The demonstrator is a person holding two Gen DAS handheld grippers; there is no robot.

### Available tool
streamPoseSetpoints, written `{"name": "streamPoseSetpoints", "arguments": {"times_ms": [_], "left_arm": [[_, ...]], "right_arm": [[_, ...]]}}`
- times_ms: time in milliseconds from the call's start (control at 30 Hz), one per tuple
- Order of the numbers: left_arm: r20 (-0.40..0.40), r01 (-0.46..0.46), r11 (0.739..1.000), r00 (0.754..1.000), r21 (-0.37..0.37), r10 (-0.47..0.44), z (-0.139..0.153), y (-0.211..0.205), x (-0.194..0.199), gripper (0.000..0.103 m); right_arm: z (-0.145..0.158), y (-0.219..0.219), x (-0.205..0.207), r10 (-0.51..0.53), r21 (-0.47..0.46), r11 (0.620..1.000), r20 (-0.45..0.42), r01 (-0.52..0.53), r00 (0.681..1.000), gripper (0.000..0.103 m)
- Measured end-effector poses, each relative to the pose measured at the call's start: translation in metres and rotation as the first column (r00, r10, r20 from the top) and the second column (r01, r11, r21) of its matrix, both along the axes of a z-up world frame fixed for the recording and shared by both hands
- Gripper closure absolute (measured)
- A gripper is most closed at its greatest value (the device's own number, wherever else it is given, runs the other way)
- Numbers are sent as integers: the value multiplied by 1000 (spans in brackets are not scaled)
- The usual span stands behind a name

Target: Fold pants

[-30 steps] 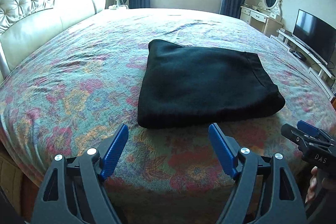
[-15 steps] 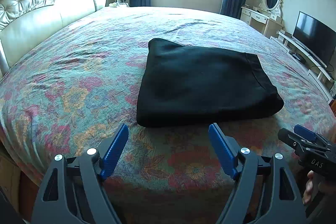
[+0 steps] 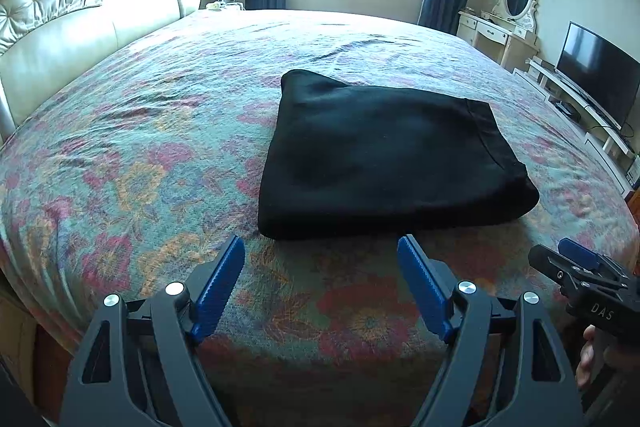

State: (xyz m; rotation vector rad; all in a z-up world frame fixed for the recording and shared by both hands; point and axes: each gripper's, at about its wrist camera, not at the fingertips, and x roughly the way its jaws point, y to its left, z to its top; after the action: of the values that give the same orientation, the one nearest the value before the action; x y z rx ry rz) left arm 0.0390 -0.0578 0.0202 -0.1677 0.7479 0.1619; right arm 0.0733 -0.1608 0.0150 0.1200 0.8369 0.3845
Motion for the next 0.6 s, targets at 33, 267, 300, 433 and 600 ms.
{"name": "streamPoseSetpoints", "arguments": {"times_ms": [33, 267, 300, 433, 600], "left_arm": [[-1, 1, 1000, 1000, 0, -1, 0, 0, 0, 25], [12, 2, 1000, 1000, -3, -2, 4, 0, -1, 25], [16, 1, 1000, 1000, -1, -1, 5, 0, -1, 25], [26, -3, 1000, 1000, 7, 3, 10, 1, -1, 25], [3, 5, 1000, 1000, 5, -5, 8, -1, 1, 25]], "right_arm": [[0, 0, 0, -1, 0, 1000, 0, 1, 1000, 14], [-1, -2, 0, -5, -1, 1000, 0, 5, 1000, 14], [-1, -2, 0, -5, -1, 1000, 1, 5, 1000, 14], [-1, -2, 0, -4, 0, 1000, -1, 4, 1000, 14], [-2, -3, 0, 0, -1, 1000, -5, 0, 1000, 14]]}}
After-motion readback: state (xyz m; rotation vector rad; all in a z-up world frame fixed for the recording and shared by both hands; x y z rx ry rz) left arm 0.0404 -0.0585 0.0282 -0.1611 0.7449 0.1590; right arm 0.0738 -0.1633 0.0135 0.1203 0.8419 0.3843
